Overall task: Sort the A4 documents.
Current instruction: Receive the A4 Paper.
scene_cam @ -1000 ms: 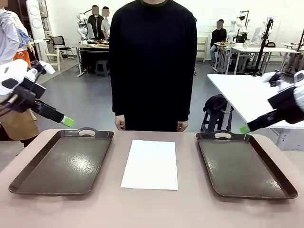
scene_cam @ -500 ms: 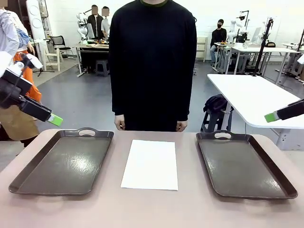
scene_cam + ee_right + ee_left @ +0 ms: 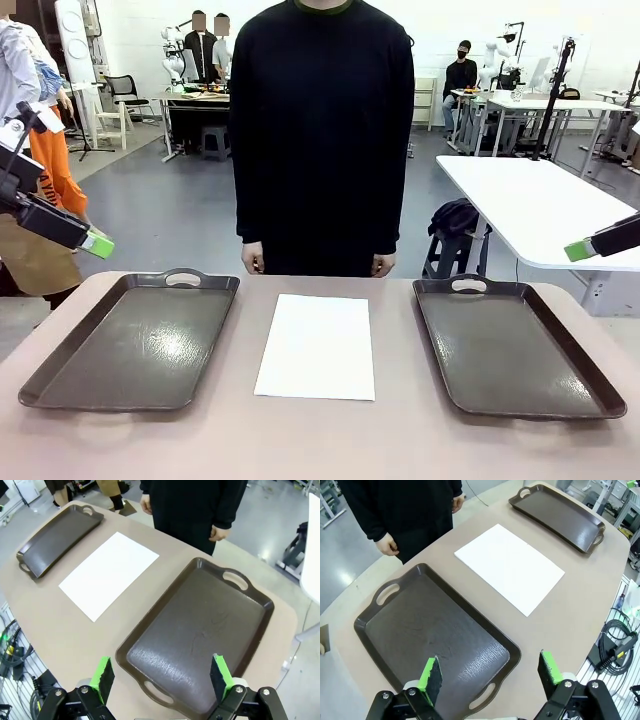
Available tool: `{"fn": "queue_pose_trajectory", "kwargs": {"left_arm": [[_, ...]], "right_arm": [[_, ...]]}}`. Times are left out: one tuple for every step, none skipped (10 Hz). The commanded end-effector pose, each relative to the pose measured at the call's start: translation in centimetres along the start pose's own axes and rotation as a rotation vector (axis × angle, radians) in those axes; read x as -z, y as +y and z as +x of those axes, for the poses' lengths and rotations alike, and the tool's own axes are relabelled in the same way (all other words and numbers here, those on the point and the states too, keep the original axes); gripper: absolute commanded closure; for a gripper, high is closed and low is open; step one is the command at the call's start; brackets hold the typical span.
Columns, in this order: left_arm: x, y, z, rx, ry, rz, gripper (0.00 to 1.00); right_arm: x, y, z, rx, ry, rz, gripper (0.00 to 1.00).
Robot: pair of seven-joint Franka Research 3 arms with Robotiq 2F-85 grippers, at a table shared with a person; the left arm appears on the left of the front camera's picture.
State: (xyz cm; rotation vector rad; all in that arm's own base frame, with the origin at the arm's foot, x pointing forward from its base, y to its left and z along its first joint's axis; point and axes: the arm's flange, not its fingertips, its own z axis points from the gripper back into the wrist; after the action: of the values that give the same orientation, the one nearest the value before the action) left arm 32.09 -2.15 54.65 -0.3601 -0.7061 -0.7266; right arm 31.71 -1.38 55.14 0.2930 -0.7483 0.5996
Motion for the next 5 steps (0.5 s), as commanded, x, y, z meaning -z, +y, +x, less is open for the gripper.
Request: {"fn": "queue_pose_trajectory", "kwargs": {"left_arm": [[0.6, -1.16, -2.43, 0.037, 0.013, 0.004, 0.0], [0.46, -1.01, -2.51, 0.044, 0.009, 0.0, 0.0], [0.4, -1.05, -2.51, 0.053, 0.008, -0.002, 0.0], [0.37, -1.07, -2.52, 0.049, 0.011, -0.003, 0.0], [0.53, -0.9, -2.55, 0.017, 0.04, 0.029, 0.0]], "right_arm": [[0.72, 0.51, -1.56, -0.022, 0.024, -0.009, 0.0], [0.85, 0.63, -1.63, -0.025, 0.024, -0.004, 0.0], [0.92, 0.69, -1.76, -0.025, 0.023, -0.003, 0.0], [1.14, 0.69, -1.95, -0.02, 0.027, 0.0, 0.0], [1.31, 0.71, -2.19, -0.039, 0.026, 0.014, 0.0]]}}
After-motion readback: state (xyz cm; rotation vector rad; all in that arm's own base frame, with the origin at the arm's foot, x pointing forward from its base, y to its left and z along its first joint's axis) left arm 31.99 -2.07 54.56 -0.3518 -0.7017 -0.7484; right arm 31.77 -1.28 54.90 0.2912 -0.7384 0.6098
